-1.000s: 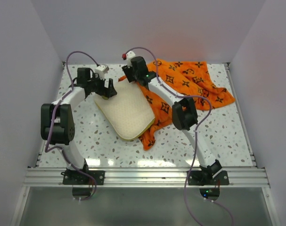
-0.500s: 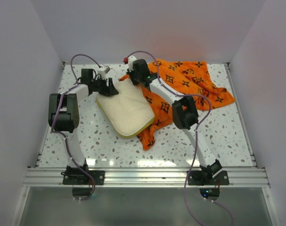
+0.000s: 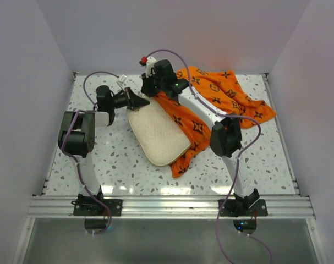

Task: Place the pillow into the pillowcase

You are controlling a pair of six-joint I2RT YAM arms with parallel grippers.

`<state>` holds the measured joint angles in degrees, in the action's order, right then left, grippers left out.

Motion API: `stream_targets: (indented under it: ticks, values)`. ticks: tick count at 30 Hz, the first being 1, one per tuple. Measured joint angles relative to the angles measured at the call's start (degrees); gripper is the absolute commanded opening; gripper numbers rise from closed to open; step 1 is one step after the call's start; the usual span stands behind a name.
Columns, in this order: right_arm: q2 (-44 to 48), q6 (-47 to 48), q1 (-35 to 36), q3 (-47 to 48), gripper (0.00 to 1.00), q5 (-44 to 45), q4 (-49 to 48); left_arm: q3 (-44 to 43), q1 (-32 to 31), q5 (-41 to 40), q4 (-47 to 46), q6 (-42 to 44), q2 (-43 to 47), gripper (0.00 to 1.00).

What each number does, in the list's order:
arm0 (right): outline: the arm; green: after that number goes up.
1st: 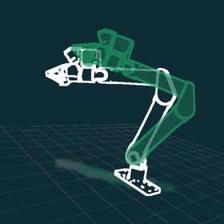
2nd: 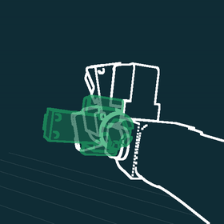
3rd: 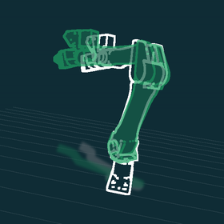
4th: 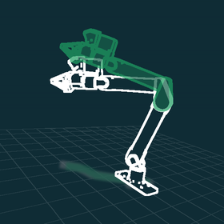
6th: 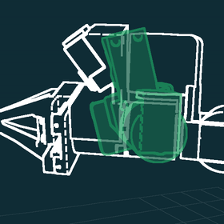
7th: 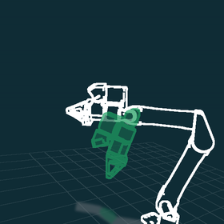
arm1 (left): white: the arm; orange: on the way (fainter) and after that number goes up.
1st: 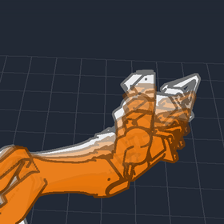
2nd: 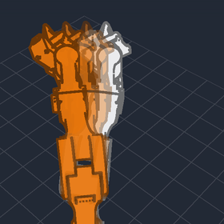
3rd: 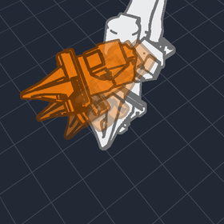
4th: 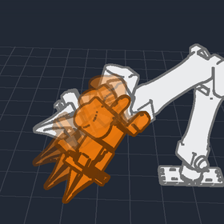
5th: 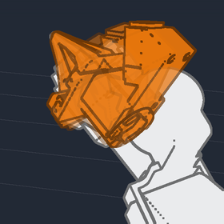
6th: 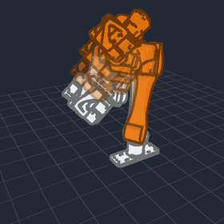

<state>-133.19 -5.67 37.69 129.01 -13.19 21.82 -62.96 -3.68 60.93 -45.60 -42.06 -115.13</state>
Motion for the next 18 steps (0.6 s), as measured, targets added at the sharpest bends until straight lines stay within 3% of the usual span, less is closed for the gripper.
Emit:
stream_targets:
  ticks: [3,6,10,14,16,17,18]
  values:
    - [3.52,-3.37,1.66,-2.49,0.0,-0.44,0.55,0.07,-0.33,1.29,-12.48,-16.37,-1.9,0.0]
    - [6.49,-7.91,2.82,-4.24,0.0,-1.22,0.0,1.79,-0.35,0.81,-19.32,-26.82,-2.69,0.0]
    - [11.69,-12.85,3.89,-10.86,0.0,-1.66,-2.54,7.72,-0.04,-2.32,-24.11,-29.73,-1.79,0.0]
    - [12.83,-15.39,4.61,-14.51,0.0,-3.87,-4.83,11.98,1.36,-6.23,-23.17,-25.14,-0.04,0.02]
    - [12.81,-15.78,4.7,-16.96,0.03,-5.9,-5.33,11.98,1.84,-7.85,-20.63,-22.08,0.31,0.19]
    - [12.61,-15.34,4.7,-17.92,0.12,-6.97,-5.07,11.98,1.95,-8.85,-18.27,-20.15,0.52,0.36]
    - [12.24,-14.75,4.7,-18.14,0.35,-7.76,-4.02,11.96,1.97,-9.66,-15.85,-18.14,0.7,0.42]
